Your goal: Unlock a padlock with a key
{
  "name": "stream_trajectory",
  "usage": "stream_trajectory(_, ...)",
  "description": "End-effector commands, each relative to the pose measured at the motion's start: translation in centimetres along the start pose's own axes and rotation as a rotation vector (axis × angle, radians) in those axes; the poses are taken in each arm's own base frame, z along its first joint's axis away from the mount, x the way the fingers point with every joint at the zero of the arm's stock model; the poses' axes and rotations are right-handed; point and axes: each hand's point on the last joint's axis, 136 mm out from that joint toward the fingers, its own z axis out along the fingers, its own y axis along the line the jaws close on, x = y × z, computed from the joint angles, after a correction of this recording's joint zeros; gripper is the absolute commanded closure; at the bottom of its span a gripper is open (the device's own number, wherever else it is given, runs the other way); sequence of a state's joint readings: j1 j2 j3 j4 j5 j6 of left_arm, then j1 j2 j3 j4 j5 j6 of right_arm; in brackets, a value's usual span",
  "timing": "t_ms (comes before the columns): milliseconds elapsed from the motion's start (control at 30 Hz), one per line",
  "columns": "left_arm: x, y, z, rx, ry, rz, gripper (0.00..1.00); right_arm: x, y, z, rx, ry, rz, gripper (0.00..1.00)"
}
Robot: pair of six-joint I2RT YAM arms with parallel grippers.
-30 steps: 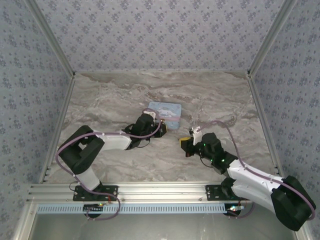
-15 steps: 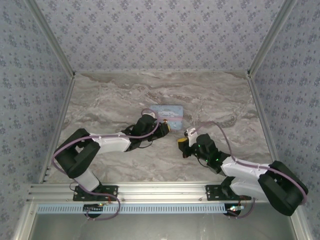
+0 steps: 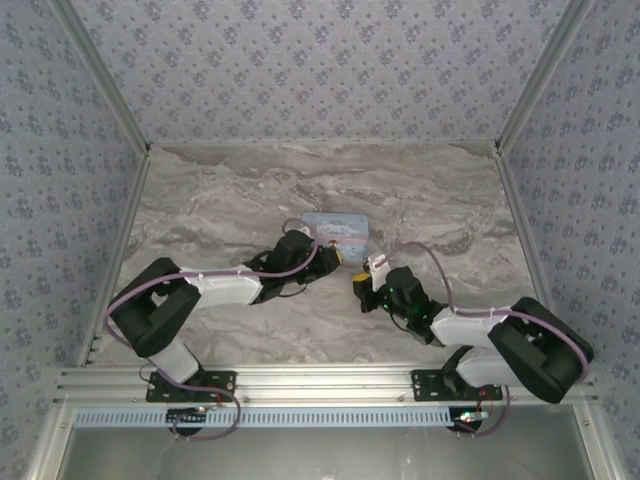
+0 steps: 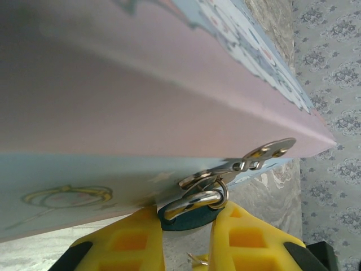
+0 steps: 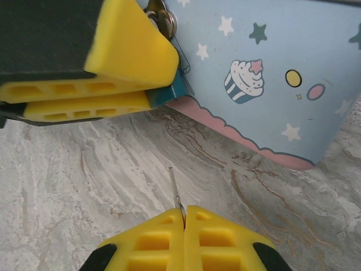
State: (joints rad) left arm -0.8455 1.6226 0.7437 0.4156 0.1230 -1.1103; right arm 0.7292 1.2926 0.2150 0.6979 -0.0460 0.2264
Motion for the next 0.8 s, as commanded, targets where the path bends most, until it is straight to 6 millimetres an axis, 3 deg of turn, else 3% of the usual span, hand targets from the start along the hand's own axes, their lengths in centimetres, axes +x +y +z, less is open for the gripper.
stream_trajectory(0,-1.5,-3.9,-1.4,0.118,-0.056,0.008,0.84,-2.6,0.5,0.6,-0.003,-0.081,-0.034,1.00)
stream_trajectory(767,-1.5,-4.0,-1.7,0.118,-0.061,-0.003,0.84,-3.9,0.7,1.3,-0.032,-0.131,-0.047,1.00)
